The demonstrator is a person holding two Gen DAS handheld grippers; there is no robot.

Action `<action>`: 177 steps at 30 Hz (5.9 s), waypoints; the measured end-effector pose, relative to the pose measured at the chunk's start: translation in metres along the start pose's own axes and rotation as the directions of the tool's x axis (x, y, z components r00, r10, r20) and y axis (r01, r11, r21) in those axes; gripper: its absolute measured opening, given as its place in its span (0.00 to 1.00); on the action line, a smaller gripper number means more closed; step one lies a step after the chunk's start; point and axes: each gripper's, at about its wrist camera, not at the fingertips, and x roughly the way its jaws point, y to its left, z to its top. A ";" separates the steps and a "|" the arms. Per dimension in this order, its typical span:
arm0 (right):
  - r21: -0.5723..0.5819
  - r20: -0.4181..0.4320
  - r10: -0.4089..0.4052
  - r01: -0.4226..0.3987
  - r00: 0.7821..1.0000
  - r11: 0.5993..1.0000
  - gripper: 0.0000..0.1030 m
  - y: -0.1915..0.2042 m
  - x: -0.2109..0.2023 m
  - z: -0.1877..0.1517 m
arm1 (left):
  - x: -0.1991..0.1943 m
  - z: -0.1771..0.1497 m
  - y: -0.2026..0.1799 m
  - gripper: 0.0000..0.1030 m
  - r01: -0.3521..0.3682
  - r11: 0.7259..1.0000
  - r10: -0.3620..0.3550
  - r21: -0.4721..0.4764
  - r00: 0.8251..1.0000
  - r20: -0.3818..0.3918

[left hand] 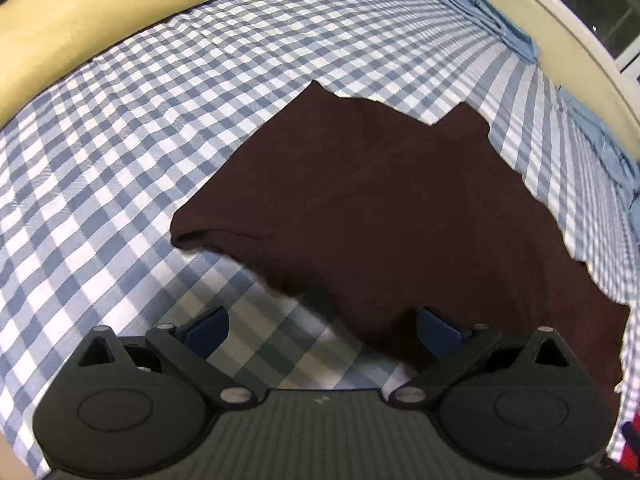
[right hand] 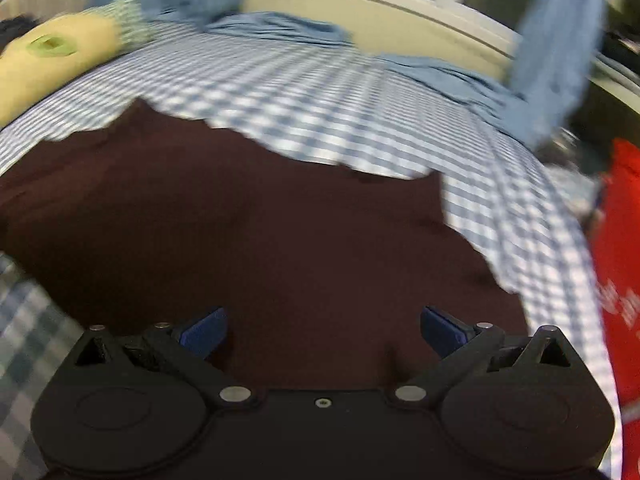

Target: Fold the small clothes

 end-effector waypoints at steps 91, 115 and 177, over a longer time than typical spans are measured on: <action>0.433 -0.222 0.057 0.046 0.973 0.900 1.00 -0.006 0.002 -0.039 | 0.051 0.030 -0.022 0.10 0.051 0.985 -0.048 -0.163 0.999 0.020; 0.506 -0.303 -0.191 0.327 0.934 0.798 1.00 -0.105 -0.038 -0.109 | -0.017 -0.109 -0.246 0.08 0.090 0.385 -0.351 0.919 0.935 0.055; 0.664 -0.041 0.372 -0.253 0.927 0.704 0.18 -0.113 0.065 0.063 | -0.011 -0.131 -0.200 0.34 -0.086 0.380 -0.130 0.921 0.981 0.146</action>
